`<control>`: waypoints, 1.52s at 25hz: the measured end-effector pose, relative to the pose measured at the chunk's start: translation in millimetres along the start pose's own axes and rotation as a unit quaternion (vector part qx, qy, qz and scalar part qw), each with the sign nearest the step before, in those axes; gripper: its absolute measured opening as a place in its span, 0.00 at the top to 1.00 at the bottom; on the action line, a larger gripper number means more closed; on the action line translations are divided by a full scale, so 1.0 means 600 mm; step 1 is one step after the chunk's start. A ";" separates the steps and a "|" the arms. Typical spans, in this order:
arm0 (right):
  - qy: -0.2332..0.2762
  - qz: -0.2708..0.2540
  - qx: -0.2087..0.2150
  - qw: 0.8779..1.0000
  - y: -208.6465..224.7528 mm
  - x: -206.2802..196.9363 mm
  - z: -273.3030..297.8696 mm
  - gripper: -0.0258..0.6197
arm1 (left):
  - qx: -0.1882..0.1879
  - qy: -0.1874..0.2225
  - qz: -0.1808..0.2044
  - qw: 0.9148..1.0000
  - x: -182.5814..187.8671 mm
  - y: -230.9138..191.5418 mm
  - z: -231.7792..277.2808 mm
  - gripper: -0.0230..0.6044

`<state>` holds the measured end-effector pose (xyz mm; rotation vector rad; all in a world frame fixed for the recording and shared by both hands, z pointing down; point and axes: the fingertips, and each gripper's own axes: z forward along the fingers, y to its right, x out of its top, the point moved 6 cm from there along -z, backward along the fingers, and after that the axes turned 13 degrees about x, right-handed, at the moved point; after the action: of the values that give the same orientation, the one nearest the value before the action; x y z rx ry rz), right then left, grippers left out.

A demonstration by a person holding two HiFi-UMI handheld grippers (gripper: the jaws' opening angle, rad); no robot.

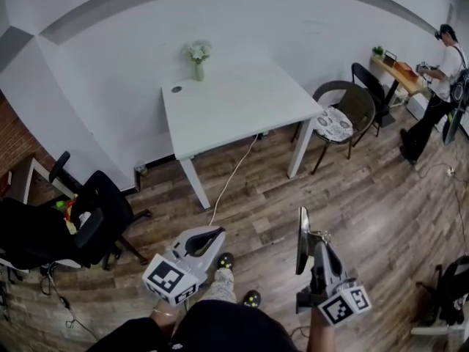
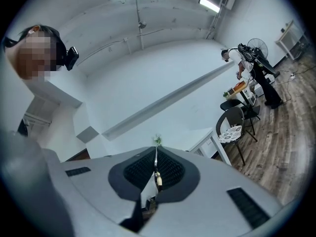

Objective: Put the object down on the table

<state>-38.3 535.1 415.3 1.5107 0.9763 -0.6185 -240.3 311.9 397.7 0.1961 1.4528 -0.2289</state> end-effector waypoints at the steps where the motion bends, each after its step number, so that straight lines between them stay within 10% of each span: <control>1: 0.001 -0.002 -0.002 1.000 0.001 0.001 0.005 0.96 | -0.004 0.005 0.001 1.000 0.002 -0.006 0.009 0.97; 38: 0.006 -0.041 -0.050 0.998 0.080 0.012 0.434 0.96 | -0.019 0.021 -0.041 0.999 0.013 -0.419 0.299 0.97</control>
<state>43.1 284.7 386.6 1.3939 1.0670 -0.6097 -136.1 21.5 411.3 0.1110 1.5067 -0.2652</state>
